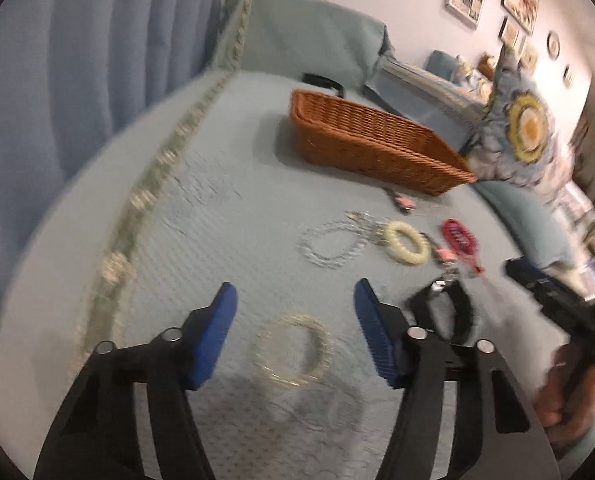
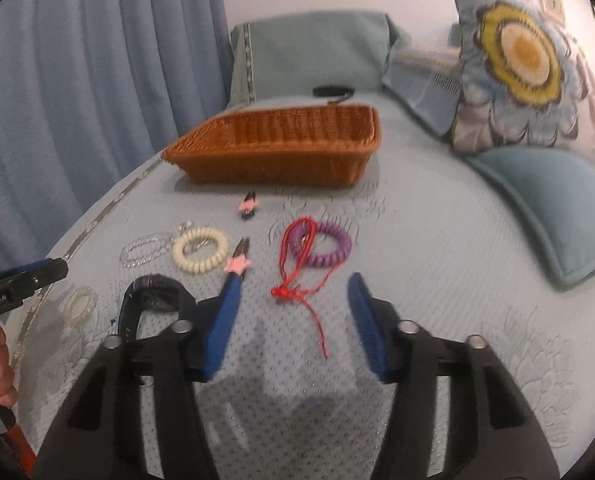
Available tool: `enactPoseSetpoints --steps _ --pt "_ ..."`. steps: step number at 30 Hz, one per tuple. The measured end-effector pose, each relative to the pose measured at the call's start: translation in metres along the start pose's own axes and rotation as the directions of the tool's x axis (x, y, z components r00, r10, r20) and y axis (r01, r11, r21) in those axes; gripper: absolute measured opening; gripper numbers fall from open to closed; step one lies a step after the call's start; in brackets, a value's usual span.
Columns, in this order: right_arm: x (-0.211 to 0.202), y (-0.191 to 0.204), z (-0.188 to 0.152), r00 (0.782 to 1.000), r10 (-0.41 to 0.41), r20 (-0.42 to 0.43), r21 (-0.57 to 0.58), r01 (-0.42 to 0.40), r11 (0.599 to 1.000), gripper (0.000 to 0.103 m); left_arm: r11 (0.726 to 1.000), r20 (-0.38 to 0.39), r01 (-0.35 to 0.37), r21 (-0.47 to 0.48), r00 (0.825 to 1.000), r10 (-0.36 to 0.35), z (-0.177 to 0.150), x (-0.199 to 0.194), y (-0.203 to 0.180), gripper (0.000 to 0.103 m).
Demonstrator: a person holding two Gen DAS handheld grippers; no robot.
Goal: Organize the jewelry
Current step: 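Grasp the clear bead bracelet with the left tool while the right grasps a pink star clip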
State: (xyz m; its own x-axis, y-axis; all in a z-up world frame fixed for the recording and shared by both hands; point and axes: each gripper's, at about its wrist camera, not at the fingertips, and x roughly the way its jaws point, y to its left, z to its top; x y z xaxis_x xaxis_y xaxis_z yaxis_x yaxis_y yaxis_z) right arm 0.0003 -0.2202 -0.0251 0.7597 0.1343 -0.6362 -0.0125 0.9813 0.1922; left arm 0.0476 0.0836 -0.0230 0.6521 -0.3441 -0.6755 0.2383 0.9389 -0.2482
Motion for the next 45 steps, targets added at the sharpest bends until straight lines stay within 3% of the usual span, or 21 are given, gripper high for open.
enactPoseSetpoints --steps 2,6,15,18,23,32,36,37,39,42,45 --pt "0.003 -0.002 -0.001 1.000 -0.009 -0.020 0.001 0.009 1.000 0.046 0.999 -0.016 0.046 -0.009 0.999 -0.046 -0.002 0.002 -0.001 0.056" --pt "0.008 -0.008 -0.001 0.999 0.008 -0.048 0.019 -0.007 1.000 0.044 0.999 -0.040 0.010 0.038 0.999 -0.008 -0.003 0.008 -0.009 0.052" --pt "0.029 0.012 0.012 0.994 0.058 -0.091 -0.015 -0.059 0.998 0.043 0.995 -0.042 0.073 -0.069 0.996 -0.076 0.002 -0.002 0.025 0.049" --pt "0.046 0.022 0.016 0.988 0.078 -0.137 -0.035 -0.084 0.996 0.038 0.995 -0.049 0.068 -0.072 0.996 -0.072 0.002 -0.002 0.031 0.049" --pt "0.063 0.031 0.023 0.981 0.077 -0.179 -0.054 -0.088 0.995 0.038 0.994 -0.079 0.102 -0.050 0.991 -0.106 -0.001 0.001 0.027 0.049" --pt "0.078 0.043 0.022 0.976 0.028 -0.217 -0.107 -0.052 0.993 0.038 0.997 -0.174 -0.015 0.077 0.984 0.028 -0.012 0.017 0.009 0.049" --pt "0.082 0.045 0.024 0.978 -0.002 -0.211 -0.120 -0.023 0.993 0.029 0.989 -0.181 -0.085 0.117 0.978 0.106 -0.015 0.022 0.007 0.033" --pt "0.083 0.044 0.025 0.978 0.000 -0.210 -0.118 -0.025 0.993 0.021 0.988 -0.178 -0.090 0.122 0.978 0.111 -0.015 0.022 0.007 0.029" --pt "0.082 0.043 0.025 0.978 0.010 -0.208 -0.113 -0.034 0.993 0.020 0.987 -0.174 -0.102 0.127 0.977 0.123 -0.015 0.022 0.007 0.008" --pt "0.077 0.041 0.025 0.981 0.036 -0.193 -0.105 -0.057 0.993 0.020 0.989 -0.157 -0.086 0.121 0.982 0.104 -0.014 0.020 0.006 0.007" --pt "0.067 0.040 0.024 0.985 0.053 -0.167 -0.101 -0.071 0.992 0.020 0.994 -0.128 -0.025 0.103 0.991 0.038 -0.012 0.013 0.003 0.007"
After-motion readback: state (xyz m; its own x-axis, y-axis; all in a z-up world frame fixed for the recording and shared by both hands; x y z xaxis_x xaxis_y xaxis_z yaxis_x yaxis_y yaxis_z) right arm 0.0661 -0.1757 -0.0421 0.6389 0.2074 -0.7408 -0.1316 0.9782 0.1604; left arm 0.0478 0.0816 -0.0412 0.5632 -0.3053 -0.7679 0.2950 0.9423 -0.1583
